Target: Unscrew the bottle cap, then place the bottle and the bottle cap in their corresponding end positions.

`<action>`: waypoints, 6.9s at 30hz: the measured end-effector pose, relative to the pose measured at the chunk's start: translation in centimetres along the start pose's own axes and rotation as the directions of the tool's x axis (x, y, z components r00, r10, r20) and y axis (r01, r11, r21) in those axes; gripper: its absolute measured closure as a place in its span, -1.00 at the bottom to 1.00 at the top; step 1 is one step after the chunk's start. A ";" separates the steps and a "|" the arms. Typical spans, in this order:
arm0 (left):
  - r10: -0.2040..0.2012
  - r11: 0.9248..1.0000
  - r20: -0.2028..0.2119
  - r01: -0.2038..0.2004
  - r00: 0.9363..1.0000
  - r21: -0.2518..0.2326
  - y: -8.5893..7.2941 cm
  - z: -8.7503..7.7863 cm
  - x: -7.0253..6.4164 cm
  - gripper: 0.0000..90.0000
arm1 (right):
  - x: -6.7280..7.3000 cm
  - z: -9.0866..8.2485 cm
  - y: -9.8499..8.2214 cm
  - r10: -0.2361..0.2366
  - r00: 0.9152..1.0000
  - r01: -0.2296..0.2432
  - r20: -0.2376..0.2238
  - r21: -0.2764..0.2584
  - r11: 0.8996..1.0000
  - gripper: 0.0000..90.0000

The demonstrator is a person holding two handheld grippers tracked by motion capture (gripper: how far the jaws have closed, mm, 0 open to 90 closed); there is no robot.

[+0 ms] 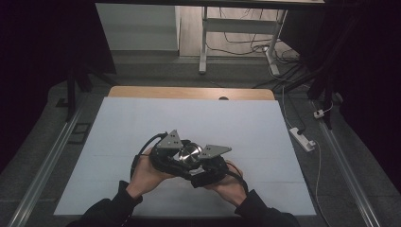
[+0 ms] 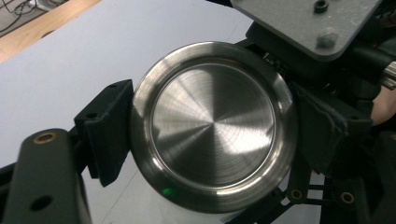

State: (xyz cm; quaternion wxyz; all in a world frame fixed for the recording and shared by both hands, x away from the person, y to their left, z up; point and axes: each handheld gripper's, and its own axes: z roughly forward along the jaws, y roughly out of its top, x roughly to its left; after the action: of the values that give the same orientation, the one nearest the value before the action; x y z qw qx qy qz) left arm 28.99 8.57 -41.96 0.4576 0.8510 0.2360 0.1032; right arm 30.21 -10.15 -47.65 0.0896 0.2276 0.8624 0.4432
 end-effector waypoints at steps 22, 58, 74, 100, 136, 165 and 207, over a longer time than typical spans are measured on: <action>0.062 0.998 0.055 -0.063 0.997 0.019 -1.2 1.4 0.7 -0.59 | -0.4 -0.2 0.0 0.022 1.000 -0.022 -0.016 -0.016 1.000 -0.67; 0.017 1.000 0.013 -0.017 1.000 -0.008 -1.7 -2.1 1.5 -0.57 | -1.9 -0.7 -0.1 0.032 0.999 -0.032 0.035 -0.019 0.999 -0.67; 0.007 1.000 0.045 -0.006 0.999 -0.022 -3.1 -2.7 1.0 -0.57 | -4.4 -1.1 0.5 0.056 0.995 -0.054 0.079 -0.032 0.998 -0.67; 0.044 0.999 0.093 -0.046 0.995 0.016 -6.4 1.3 -0.1 -0.57 | -7.2 2.4 2.6 0.056 0.992 -0.054 0.116 -0.024 0.998 -0.67; 0.091 0.976 0.022 -0.093 0.996 0.197 -8.8 7.7 1.3 -0.57 | -10.8 8.0 3.4 0.075 0.978 -0.076 0.193 -0.001 0.997 -0.67; 0.039 0.971 0.055 -0.051 0.998 0.235 -9.3 8.1 2.2 -0.70 | -11.5 9.3 3.4 0.061 0.976 -0.066 0.209 0.016 0.998 -0.71; -0.146 0.977 0.029 0.140 0.989 0.159 -11.8 -0.5 3.2 -1.00 | -7.3 2.1 -0.2 0.064 0.996 -0.068 0.068 0.056 0.996 -1.00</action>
State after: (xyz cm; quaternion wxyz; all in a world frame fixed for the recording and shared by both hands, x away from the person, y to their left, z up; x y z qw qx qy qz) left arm 27.92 16.02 -51.55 0.4004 0.8670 0.2946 0.0339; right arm 37.30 -12.16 -49.43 0.0967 0.2731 0.8635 0.4128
